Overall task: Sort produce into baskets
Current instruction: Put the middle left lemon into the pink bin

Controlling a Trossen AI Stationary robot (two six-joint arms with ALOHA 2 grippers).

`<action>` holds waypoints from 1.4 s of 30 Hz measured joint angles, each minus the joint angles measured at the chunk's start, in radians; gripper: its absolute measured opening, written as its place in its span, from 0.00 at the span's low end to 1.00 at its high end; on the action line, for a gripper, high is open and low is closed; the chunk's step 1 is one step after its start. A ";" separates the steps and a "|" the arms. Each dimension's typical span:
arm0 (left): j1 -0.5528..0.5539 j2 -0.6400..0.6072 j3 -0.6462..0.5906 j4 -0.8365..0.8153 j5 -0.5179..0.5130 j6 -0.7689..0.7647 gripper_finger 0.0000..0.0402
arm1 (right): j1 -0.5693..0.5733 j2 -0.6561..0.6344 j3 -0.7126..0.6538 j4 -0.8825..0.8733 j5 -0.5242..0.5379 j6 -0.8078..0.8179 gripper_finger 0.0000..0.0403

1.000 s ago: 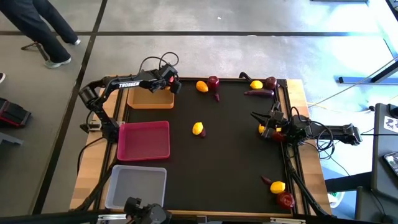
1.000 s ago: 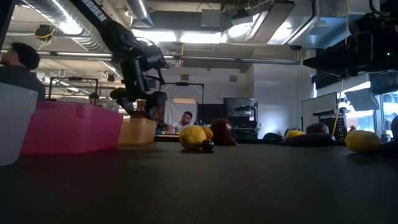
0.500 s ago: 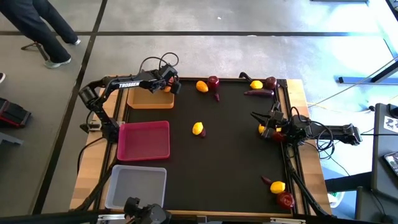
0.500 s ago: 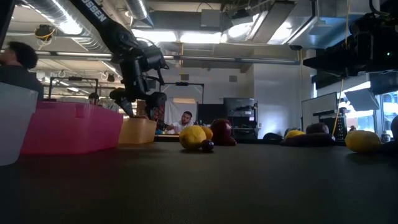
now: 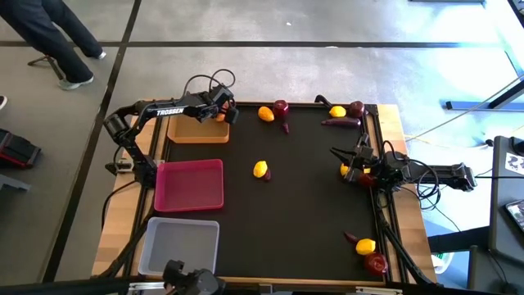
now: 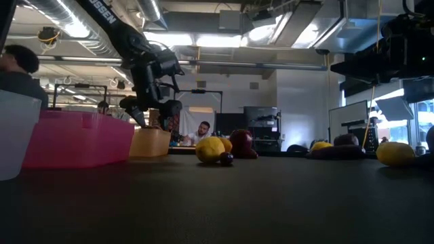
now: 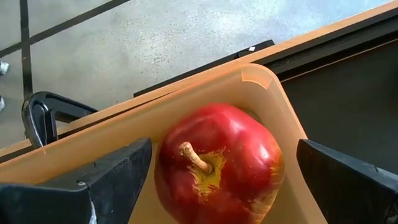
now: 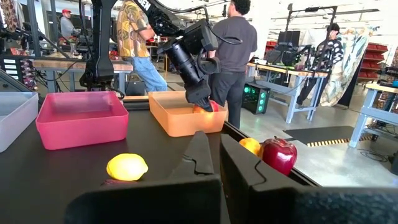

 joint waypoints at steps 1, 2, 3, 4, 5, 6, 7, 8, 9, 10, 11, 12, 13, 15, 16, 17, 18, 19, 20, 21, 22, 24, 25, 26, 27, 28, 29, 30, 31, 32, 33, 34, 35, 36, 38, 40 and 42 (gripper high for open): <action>0.000 -0.001 0.000 -0.002 0.000 0.010 0.98 | 0.000 0.000 0.000 0.000 0.000 0.000 0.00; 0.001 -0.005 0.000 -0.008 0.000 0.016 0.98 | 0.000 0.000 0.000 0.000 0.000 0.000 0.00; 0.001 -0.010 -0.001 -0.015 0.001 0.019 0.98 | 0.000 0.000 0.000 0.000 0.000 0.000 0.00; 0.001 -0.019 -0.001 -0.018 0.001 0.021 0.98 | 0.000 0.000 0.000 0.000 0.000 0.000 0.00; 0.001 -0.029 -0.001 -0.021 0.001 0.021 0.98 | 0.000 0.000 0.000 0.000 0.000 0.000 0.00; 0.001 -0.039 -0.001 -0.023 0.001 0.021 0.98 | 0.000 0.000 0.000 0.000 0.000 0.000 0.00; 0.000 -0.049 -0.001 -0.024 0.001 0.022 0.98 | 0.000 0.000 0.000 0.000 0.000 0.000 0.00; 0.000 -0.061 -0.001 -0.025 0.001 0.025 0.98 | 0.000 0.000 0.000 0.000 0.000 0.000 0.00; -0.001 -0.074 0.000 -0.027 0.001 0.028 0.98 | 0.000 0.000 0.000 0.000 0.000 0.000 0.00; -0.004 -0.087 0.002 -0.030 0.001 0.029 0.98 | 0.000 0.000 0.000 0.000 0.000 0.000 0.00; -0.007 -0.101 0.005 -0.028 0.000 0.029 0.98 | 0.000 0.000 0.000 0.000 0.000 0.000 0.00; -0.013 -0.117 0.005 -0.025 0.000 0.031 0.98 | 0.000 0.000 0.000 0.000 0.000 0.000 0.00; -0.021 -0.131 0.006 -0.021 0.001 0.039 0.98 | 0.000 0.000 0.000 0.000 0.000 0.000 0.00; -0.040 -0.157 0.006 -0.018 0.003 0.052 0.98 | 0.000 0.000 0.000 0.000 0.000 0.000 0.00; -0.050 -0.168 0.006 -0.017 0.003 0.056 0.98 | 0.000 0.000 0.000 0.000 0.000 0.000 0.00; -0.061 -0.179 0.006 -0.011 0.003 0.056 0.98 | 0.000 0.000 0.000 0.001 0.000 0.000 0.00; -0.072 -0.188 0.006 -0.004 0.003 0.056 0.98 | 0.000 0.000 0.000 0.001 0.000 0.000 0.00; -0.085 -0.196 0.006 0.007 0.003 0.056 0.98 | 0.000 0.000 0.000 0.001 0.000 0.000 0.00; -0.099 -0.201 0.006 0.022 0.003 0.056 0.98 | 0.000 0.000 0.000 0.001 0.000 0.000 0.00; -0.113 -0.204 0.006 0.040 0.003 0.056 0.98 | 0.000 0.000 0.000 0.001 0.000 0.000 0.00; -0.128 -0.204 0.006 0.060 0.010 0.056 0.98 | 0.000 0.000 0.000 0.001 0.000 0.000 0.00; -0.154 -0.204 0.006 0.103 0.048 0.056 0.98 | 0.000 0.000 0.000 0.001 0.000 0.001 0.00; -0.166 -0.204 0.006 0.125 0.071 0.054 0.98 | 0.000 0.000 0.000 0.001 0.000 0.005 0.00; -0.179 -0.204 0.006 0.148 0.091 0.049 0.98 | 0.000 0.000 0.000 0.001 0.000 0.011 0.00; -0.192 -0.202 0.006 0.171 0.108 0.047 0.98 | 0.000 0.000 0.000 0.001 0.000 0.015 0.00; -0.205 -0.201 0.007 0.193 0.120 0.043 0.98 | 0.000 0.000 0.000 0.001 0.000 0.016 0.00; -0.219 -0.199 0.007 0.211 0.135 0.038 0.98 | 0.000 0.000 0.000 0.001 0.000 0.016 0.00; -0.233 -0.199 0.007 0.227 0.150 0.035 0.98 | 0.000 0.000 0.000 0.001 0.000 0.016 0.00; -0.247 -0.199 0.007 0.242 0.168 0.030 0.98 | 0.000 0.000 0.000 0.001 0.000 0.016 0.00; -0.263 -0.199 0.007 0.252 0.179 0.019 0.98 | 0.000 0.000 0.000 0.001 0.000 0.016 0.00; -0.279 -0.199 0.008 0.254 0.188 0.011 0.98 | 0.000 0.000 0.000 0.001 0.000 0.016 0.00; -0.295 -0.198 0.008 0.253 0.194 0.005 0.98 | 0.000 0.000 0.000 0.001 0.000 0.016 0.00; -0.313 -0.198 0.008 0.252 0.199 0.003 0.98 | 0.000 0.000 0.000 0.001 0.000 0.016 0.00; -0.330 -0.197 0.008 0.252 0.203 -0.002 0.98 | 0.000 0.000 0.000 0.001 0.000 0.016 0.00; -0.365 -0.197 0.008 0.253 0.211 -0.013 0.98 | 0.000 0.000 0.000 0.001 0.000 0.015 0.00; -0.399 -0.197 0.008 0.250 0.226 -0.029 0.98 | 0.000 0.000 0.000 0.001 0.000 0.015 0.00; -0.434 -0.197 0.008 0.244 0.237 -0.053 0.98 | 0.000 0.000 0.000 0.001 0.000 0.015 0.00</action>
